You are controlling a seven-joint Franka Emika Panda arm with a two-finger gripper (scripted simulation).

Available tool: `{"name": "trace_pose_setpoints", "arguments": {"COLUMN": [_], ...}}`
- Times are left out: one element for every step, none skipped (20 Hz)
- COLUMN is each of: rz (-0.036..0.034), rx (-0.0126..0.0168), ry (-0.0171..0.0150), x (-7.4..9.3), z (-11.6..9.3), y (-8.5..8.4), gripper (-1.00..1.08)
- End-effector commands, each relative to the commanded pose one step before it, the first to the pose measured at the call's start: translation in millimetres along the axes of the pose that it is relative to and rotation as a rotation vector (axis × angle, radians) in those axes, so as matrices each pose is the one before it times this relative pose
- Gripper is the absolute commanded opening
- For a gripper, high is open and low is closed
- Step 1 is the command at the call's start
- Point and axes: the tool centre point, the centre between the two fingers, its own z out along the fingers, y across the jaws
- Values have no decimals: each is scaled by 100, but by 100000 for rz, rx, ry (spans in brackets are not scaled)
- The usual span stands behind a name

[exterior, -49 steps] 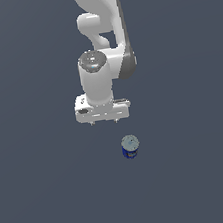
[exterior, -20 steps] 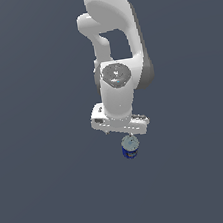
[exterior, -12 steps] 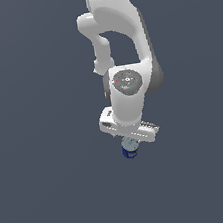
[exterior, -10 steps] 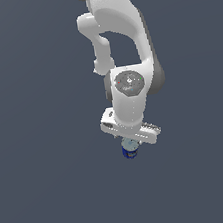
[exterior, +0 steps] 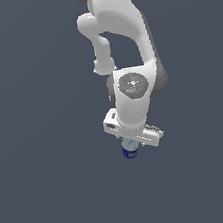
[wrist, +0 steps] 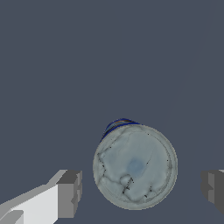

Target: Pick up the object and move it to a goal position.

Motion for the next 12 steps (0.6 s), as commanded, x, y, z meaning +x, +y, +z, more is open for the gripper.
{"name": "trace_pose_setpoints", "arguments": {"rz": [20, 49, 49, 49, 49, 49, 49, 49, 49, 0, 49, 0], "rx": [-24, 4, 4, 4, 4, 3, 3, 3, 3, 0, 4, 0], "ry": [-27, 2, 2, 2, 2, 3, 3, 3, 3, 0, 2, 0], "x": [-13, 5, 0, -6, -12, -19, -19, -14, -7, -16, 11, 4], "z": [324, 288, 371, 453, 534, 610, 591, 512, 433, 356, 275, 199], "y": [-1, 14, 10, 7, 4, 2, 4, 7, 9, -18, 11, -18], "gripper": [100, 100, 100, 100, 100, 100, 100, 100, 100, 100, 100, 100]}}
